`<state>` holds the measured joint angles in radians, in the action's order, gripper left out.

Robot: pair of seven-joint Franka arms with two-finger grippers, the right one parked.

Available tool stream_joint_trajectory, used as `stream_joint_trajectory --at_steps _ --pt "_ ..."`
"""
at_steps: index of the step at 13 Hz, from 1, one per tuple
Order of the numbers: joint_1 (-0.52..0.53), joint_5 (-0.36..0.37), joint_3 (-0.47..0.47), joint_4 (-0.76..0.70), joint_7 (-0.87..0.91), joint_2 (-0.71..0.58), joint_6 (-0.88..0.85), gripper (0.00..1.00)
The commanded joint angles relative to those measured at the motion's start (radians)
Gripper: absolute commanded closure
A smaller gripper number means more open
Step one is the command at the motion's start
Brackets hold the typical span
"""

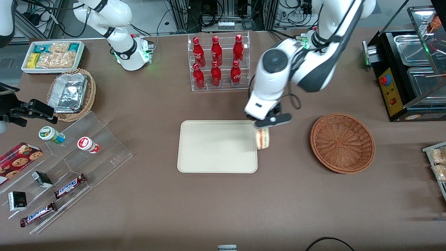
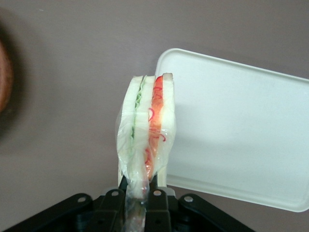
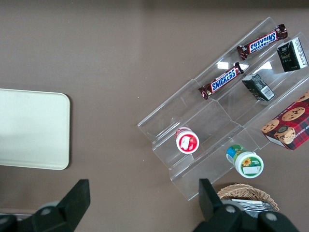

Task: Place sandwich from basket to tray
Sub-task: 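Carry the sandwich with the left gripper over the cream tray, then lower the sandwich onto the tray and open the left gripper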

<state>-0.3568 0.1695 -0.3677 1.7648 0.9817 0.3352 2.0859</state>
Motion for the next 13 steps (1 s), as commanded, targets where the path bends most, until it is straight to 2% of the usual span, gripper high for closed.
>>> stream_joint_trajectory --at_steps 1,6,11,13 --pt "-0.079 0.044 0.009 -0.123 0.037 0.143 0.020 1.00" --pt "-0.106 0.171 0.012 -0.128 0.123 0.268 0.203 1.00" --pt "-0.106 0.241 0.015 -0.128 0.153 0.318 0.224 1.00" --pt "-0.107 0.245 0.015 -0.128 0.158 0.321 0.224 0.53"
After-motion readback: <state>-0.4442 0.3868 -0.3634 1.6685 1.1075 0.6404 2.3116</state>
